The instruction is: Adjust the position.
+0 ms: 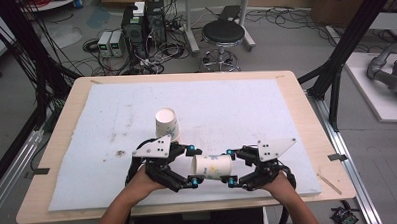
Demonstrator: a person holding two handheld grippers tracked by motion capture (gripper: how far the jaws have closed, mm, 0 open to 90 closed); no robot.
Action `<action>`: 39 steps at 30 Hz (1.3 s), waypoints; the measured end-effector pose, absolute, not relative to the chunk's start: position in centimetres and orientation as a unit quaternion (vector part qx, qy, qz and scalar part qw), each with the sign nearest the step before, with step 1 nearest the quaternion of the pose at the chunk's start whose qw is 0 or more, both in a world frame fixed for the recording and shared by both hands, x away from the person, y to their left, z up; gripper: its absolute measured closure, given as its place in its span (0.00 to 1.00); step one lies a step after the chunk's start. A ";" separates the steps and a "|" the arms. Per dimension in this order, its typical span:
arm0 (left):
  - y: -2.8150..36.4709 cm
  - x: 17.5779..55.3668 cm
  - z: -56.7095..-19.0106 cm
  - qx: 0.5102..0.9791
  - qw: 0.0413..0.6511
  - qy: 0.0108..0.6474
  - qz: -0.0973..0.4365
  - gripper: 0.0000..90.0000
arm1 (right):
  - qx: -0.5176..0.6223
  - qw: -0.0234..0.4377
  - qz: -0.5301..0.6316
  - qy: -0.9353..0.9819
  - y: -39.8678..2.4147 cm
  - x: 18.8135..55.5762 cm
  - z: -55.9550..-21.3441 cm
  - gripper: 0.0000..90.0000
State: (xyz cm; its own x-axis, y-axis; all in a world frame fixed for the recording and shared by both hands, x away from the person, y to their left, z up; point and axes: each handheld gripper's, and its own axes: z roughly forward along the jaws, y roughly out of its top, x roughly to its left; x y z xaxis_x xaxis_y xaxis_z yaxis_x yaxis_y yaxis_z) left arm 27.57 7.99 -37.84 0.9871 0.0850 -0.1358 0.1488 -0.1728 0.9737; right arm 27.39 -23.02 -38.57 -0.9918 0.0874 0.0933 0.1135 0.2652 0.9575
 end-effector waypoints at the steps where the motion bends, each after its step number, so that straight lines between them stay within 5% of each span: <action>1: 8.0 27.5 -37.7 0.770 0.633 0.078 -0.020 0.17 | -0.063 0.009 -0.596 -0.801 -23.0 27.4 -38.3 0.41; 15: 7.8 27.4 -36.2 0.847 0.527 0.061 0.029 0.18 | -0.069 -0.001 -0.465 -0.883 -20.7 28.4 -35.7 0.38; 39: 6.5 27.8 -36.7 0.895 0.440 0.045 0.058 0.22 | -0.042 -0.028 -0.332 -0.942 -17.2 29.0 -34.1 0.39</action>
State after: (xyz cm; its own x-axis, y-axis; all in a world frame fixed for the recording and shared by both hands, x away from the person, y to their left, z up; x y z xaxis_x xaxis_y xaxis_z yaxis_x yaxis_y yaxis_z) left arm 27.80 6.46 -36.73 0.9893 0.1315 0.0633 0.0303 -0.6092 0.7924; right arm 29.04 -17.17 -34.14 -0.9949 0.0981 -0.0237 0.0615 0.7755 0.6284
